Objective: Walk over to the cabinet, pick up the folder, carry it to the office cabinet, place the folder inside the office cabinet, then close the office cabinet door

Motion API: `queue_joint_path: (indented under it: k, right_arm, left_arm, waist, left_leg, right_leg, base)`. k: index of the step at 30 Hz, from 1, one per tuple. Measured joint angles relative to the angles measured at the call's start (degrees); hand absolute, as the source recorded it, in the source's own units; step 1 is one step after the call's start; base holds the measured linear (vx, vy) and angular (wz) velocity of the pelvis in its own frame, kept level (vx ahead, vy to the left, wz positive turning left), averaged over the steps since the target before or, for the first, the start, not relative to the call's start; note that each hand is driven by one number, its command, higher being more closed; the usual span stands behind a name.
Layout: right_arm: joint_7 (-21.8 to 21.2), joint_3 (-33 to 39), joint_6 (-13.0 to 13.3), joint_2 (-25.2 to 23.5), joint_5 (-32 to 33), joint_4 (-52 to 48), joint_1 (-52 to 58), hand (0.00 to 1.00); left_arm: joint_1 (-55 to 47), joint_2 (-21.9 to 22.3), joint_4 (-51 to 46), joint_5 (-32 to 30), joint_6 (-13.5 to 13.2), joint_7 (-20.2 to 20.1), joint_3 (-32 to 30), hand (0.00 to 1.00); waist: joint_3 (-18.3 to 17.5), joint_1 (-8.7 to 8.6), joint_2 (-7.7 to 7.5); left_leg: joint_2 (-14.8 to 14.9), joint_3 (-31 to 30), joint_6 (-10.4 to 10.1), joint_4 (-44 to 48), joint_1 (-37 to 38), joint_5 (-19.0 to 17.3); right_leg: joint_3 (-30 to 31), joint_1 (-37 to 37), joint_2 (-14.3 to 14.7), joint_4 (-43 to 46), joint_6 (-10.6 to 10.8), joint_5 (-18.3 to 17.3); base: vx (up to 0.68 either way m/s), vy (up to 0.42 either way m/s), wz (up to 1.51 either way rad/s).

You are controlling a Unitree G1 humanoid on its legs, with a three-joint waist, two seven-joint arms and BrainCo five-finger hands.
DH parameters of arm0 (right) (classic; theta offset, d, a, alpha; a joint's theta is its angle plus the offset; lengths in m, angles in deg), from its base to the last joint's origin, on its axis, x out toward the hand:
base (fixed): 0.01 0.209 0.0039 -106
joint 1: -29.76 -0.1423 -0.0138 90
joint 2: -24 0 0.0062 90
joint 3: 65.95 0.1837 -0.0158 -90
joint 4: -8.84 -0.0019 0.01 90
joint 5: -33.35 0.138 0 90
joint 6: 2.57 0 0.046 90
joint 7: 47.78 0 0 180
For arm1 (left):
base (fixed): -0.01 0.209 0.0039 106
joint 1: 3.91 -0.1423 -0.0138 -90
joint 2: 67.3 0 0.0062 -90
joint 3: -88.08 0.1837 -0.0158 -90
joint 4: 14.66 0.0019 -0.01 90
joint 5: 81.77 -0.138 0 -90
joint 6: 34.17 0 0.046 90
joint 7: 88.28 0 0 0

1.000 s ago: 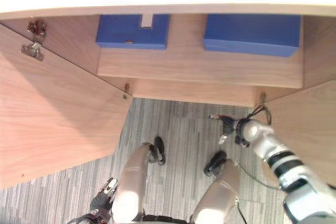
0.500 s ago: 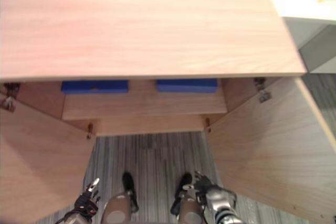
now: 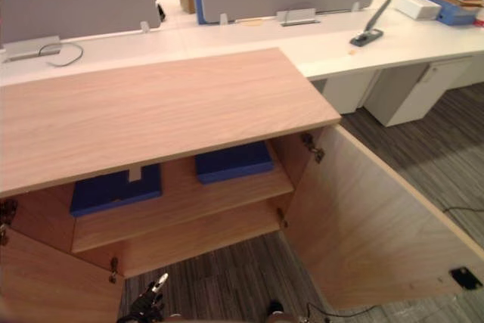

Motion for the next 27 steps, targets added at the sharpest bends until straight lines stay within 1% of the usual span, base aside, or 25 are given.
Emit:
queue_joint_path:
  k: [1, 2, 3, 4, 5, 6, 8, 10, 13, 15, 16, 17, 18, 19, 20, 21, 22, 23, 24, 25, 26, 27]
  right_arm:
    - [0.1, -1.9, 0.1, 1.2, 0.6, 0.0, -0.5, 0.0]
    - [0.2, -2.5, 0.1, 1.1, 1.0, 0.0, -0.9, 0.0]
    - [0.3, -4.6, 0.3, 1.3, 2.1, 0.0, -0.8, 0.0]
    - [0.3, -5.5, 0.3, 1.4, 2.2, 0.0, -0.9, 0.0]
    - [0.3, -6.4, 0.5, 1.7, 2.7, 0.0, -0.9, 0.0]
    - [0.3, -6.4, 0.9, 1.7, 4.1, 0.1, -0.9, 0.0]
    - [0.3, -6.4, 1.1, 1.7, 4.2, 0.1, -0.8, 0.0]
    - [0.2, -6.0, 1.1, 1.4, 4.1, 0.1, -0.3, 0.0]
    - [0.1, -6.0, 1.1, 1.3, 4.1, -0.6, -0.3, 0.0]
    - [0.0, -6.5, 1.1, 1.1, 4.1, -2.9, -0.3, 0.0]
    - [-0.1, -6.5, 1.1, 0.9, 4.2, -4.3, -0.3, 0.0]
    - [0.0, -6.2, 1.1, 0.0, 4.3, -6.1, -0.3, 0.0]
    - [0.0, -5.8, 1.1, -0.6, 4.3, -6.9, -0.4, 0.0]
    - [0.2, -5.1, 1.1, -1.8, 4.5, -8.8, -1.3, 0.0]
    - [0.2, -4.0, 1.0, -2.6, 4.8, -9.0, -1.4, 0.0]
    - [0.3, -1.5, 1.0, -2.9, 6.1, -9.0, -1.4, 0.0]
    - [0.3, -0.7, 0.8, -2.9, 6.4, -9.0, -1.4, 0.0]
    - [0.3, 0.0, 0.7, -2.8, 6.4, -8.9, -1.5, 0.0]
    - [0.3, 1.6, 0.3, -2.6, 6.4, -8.5, -2.1, 0.0]
    - [0.3, 2.0, 0.2, -2.5, 6.4, -8.0, -2.7, 0.0]
    - [0.4, 3.1, 0.0, -2.5, 6.4, -7.3, -3.8, 0.0]
    - [0.3, 3.0, -0.1, -2.2, 6.4, -6.2, -5.4, 0.0]
  left_arm:
    - [-0.1, 1.0, 1.2, 0.0, 0.0, 0.1, 0.0, 0.0]
    - [0.0, 0.9, 1.6, 0.1, 0.0, 0.1, -0.2, 0.0]
    - [-0.1, 0.4, 1.9, 0.1, -0.2, 0.4, -0.2, 0.0]
    - [-0.1, 0.4, 2.2, 0.3, -0.4, 0.5, -0.4, 0.0]
    - [0.0, 0.3, 3.0, 0.2, -0.5, 0.7, -0.7, 0.0]
    - [-0.1, 0.4, 3.2, 0.1, -0.4, 0.7, -0.9, 0.0]
    - [0.0, 0.4, 3.5, 0.0, -0.4, 0.7, -1.5, 0.0]
    - [0.0, 0.8, 3.6, -0.2, -0.4, 0.7, -2.2, 0.0]
    - [0.6, 1.2, 4.0, -2.1, -0.4, 0.6, -3.3, 0.0]
    - [1.7, 1.3, 4.0, -4.1, -0.4, 0.6, -3.5, 0.0]
    - [2.2, 1.3, 4.0, -5.1, -0.4, 0.5, -3.5, 0.0]
    - [2.9, 0.9, 3.9, -6.6, -0.4, 0.4, -4.2, 0.0]
    - [3.0, 0.9, 3.7, -7.1, -0.4, 0.2, -4.8, 0.0]
    - [3.0, 1.1, 3.0, -8.3, -0.4, 0.1, -6.3, 0.0]
    - [3.0, 1.4, 2.9, -8.8, -0.4, 0.1, -7.2, 0.0]
    - [2.5, 1.9, 2.9, -8.7, -0.1, 0.1, -7.6, 0.0]
    - [1.9, 1.9, 2.9, -8.5, 0.0, 0.1, -7.6, 0.0]
    - [0.9, 1.9, 3.0, -7.9, 0.1, 0.1, -8.1, 0.0]
    - [0.4, 1.3, 2.9, -6.8, 0.1, 0.1, -8.5, 0.0]
    - [0.0, 1.0, 3.0, -6.4, 0.2, 0.1, -9.2, 0.0]
    - [-1.2, 0.2, 3.7, -6.0, 0.5, 0.1, -9.5, 0.0]
    - [-1.5, -0.9, 4.8, -5.9, 1.0, 0.1, -9.6, 0.0]
  waist:
    - [-0.2, 0.63, 1.37]
    - [0.0, 0.91, 1.1]
    - [0.1, 1.02, 0.71]
    - [0.2, 1.17, 0.44]
    - [0.2, 1.16, 0.56]
    - [0.1, 0.67, 0.66]
    - [-0.1, 0.56, 0.71]
    - [-0.8, 0.31, 0.64]
    - [-0.7, 0.41, 0.48]
    - [-0.2, 0.54, 0.22]
    - [0.2, 0.76, -0.09]
    - [1.2, 0.79, -1.31]
    - [1.3, 0.87, -1.36]
    - [1.6, 1.42, -0.83]
    - [1.8, 1.36, -1.25]
    - [1.7, 1.31, -0.85]
    - [1.6, 1.49, -0.59]
    - [1.4, 1.75, -0.4]
    - [1.2, 2.17, -0.41]
    - [0.9, 2.44, -0.5]
    - [-0.3, 2.82, -1.43]
    - [-0.5, 3.07, -2.11]
  left_leg:
    - [-1.8, -3.8, -1.5, -3.8, 1.8, -2.9]
    - [-2.9, -2.9, -1.2, -4.4, 2.8, -3.1]
    - [-6.5, -5.5, -0.2, -5.5, 3.5, -4.2]
    - [-7.4, -6.1, 0.2, -5.5, 3.8, -4.5]
    - [-8.1, -6.0, 0.5, -5.3, 3.9, -4.8]
    - [-8.3, -5.0, 0.5, -5.7, 4.5, -4.7]
    - [-8.3, -4.3, 0.9, -6.4, 5.2, -4.7]
    - [-8.4, -4.3, 2.1, -7.4, 5.9, -4.2]
    - [-9.0, -3.2, 3.0, -8.4, 7.5, -4.0]
    - [-9.4, 0.5, 4.2, -8.6, 9.1, -3.9]
    - [-9.7, 2.5, 4.8, -8.3, 9.8, -4.0]
    - [-10.3, 5.4, 5.7, -7.1, 10.6, -4.4]
    - [-10.2, 7.1, 6.3, -7.1, 11.0, -4.7]
    - [-9.5, 11.4, 6.7, -7.1, 11.5, -5.2]
    - [-9.7, 13.8, 6.8, -6.5, 11.8, -5.2]
    - [-9.2, 15.7, 6.8, -6.0, 11.8, -5.2]
    - [-8.8, 16.5, 6.8, -5.9, 11.8, -5.2]
    - [-8.1, 18.1, 6.6, -5.8, 11.7, -5.1]
    - [-7.3, 20.7, 6.1, -5.8, 11.8, -4.7]
    - [-7.0, 22.0, 5.7, -5.9, 11.9, -4.5]
    - [-7.1, 24.3, 5.0, -5.8, 11.9, -4.0]
    - [-7.1, 26.8, 4.2, -6.4, 11.7, -3.0]
  right_leg:
    - [3.0, -1.6, 0.9, -0.1, 0.5, 1.2]
    - [4.8, -1.7, 0.5, -0.6, 0.7, 1.7]
    - [8.9, -1.6, 0.3, -3.6, 0.6, 4.3]
    - [10.1, -1.6, 0.1, -4.5, 0.9, 5.2]
    - [11.4, -1.9, 0.0, -5.1, 1.0, 5.9]
    - [12.6, -2.2, 0.1, -5.0, 0.9, 6.2]
    - [13.7, -2.4, 0.4, -5.0, 1.0, 6.2]
    - [14.8, -3.2, 0.8, -5.0, 1.2, 6.4]
    - [17.0, -4.5, 1.2, -3.5, 1.3, 6.5]
    - [16.9, -7.6, 2.0, 1.3, 1.2, 6.4]
    - [15.5, -9.4, 2.2, 4.4, 1.1, 6.5]
    - [10.3, -11.2, 2.1, 6.8, -1.2, 7.9]
    - [7.1, -11.3, 2.5, 5.6, -3.8, 9.9]
    - [-3.0, -12.1, 0.9, 10.2, -8.4, 4.1]
    - [-11.9, -12.8, -2.7, 20.5, -9.2, -4.2]
    - [-20.3, -11.8, -7.6, 32.3, -8.6, -11.7]
    - [-22.7, -10.8, -9.3, 35.1, -8.3, -13.2]
    - [-25.8, -8.9, -11.7, 38.1, -7.4, -14.8]
    - [-28.6, -6.4, -14.7, 40.0, -6.1, -16.5]
    - [-29.8, -5.1, -16.2, 40.2, -6.0, -17.0]
    - [-31.1, -3.3, -18.1, 36.9, -4.0, -16.9]
    - [-30.3, -3.7, -15.5, 30.5, -1.3, -18.1]
  base:
    - [-0.07, 0.196, -1.0]
    - [-0.08, 0.219, -1.2]
    - [-0.05, 0.19, -0.85]
    - [-0.06, 0.238, -0.83]
    - [-0.03, 0.2, -0.6]
    - [0.01, 0.141, -0.51]
    - [0.08, 0.048, -0.33]
    - [0.11, 0.036, -0.32]
    - [0.05, 0.046, -0.55]
    - [-0.06, 0.039, -0.95]
    - [-0.13, 0.001, -1.08]
    - [-0.16, -0.009, -1.19]
    - [-0.23, -0.048, -1.44]
    - [-0.19, -0.049, -1.29]
    - [-0.18, -0.022, -1.25]
    - [-0.09, 0.014, -0.77]
    - [-0.06, 0.014, -0.7]
    - [-0.03, -0.023, -0.83]
    - [-0.01, -0.058, -0.95]
    - [0.01, -0.09, -1.25]
    - [0.09, -0.251, -1.46]
    - [0.11, -0.272, -1.59]
